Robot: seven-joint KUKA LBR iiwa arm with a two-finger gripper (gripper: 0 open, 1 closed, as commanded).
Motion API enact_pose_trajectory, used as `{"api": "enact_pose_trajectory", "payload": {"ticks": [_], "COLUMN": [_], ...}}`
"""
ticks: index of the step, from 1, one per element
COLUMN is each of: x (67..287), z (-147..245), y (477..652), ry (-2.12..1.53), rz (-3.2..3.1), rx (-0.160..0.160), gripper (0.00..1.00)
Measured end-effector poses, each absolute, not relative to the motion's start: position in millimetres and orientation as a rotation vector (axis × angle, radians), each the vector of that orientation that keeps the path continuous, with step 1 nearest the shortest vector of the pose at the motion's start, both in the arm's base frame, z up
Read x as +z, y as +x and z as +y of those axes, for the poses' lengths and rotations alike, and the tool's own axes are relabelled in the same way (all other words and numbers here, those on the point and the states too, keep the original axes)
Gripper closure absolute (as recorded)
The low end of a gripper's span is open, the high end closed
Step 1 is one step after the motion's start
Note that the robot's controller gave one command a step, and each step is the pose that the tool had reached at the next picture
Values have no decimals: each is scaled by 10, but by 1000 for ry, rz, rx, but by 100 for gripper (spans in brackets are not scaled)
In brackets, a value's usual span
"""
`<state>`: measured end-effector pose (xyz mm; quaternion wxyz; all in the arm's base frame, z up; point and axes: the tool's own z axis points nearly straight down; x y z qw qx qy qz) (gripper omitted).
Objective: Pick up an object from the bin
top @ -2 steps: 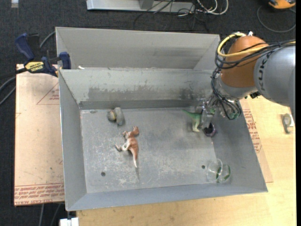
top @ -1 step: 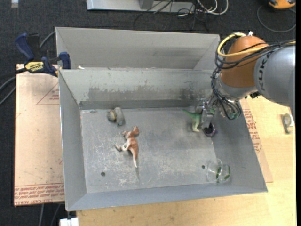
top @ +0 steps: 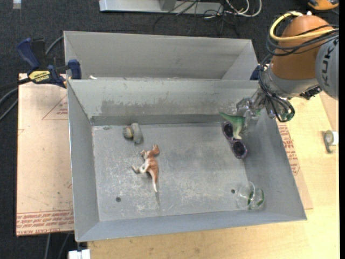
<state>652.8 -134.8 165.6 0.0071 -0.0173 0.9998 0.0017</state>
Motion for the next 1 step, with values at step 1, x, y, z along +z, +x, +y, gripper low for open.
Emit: {"api": "enact_pose_trajectory", "payload": {"ticks": [1], "x": [2062], "z": [-1285], "y": [6549], "ry": [-68], "rz": [3122], "rx": [3], "gripper": [100]}}
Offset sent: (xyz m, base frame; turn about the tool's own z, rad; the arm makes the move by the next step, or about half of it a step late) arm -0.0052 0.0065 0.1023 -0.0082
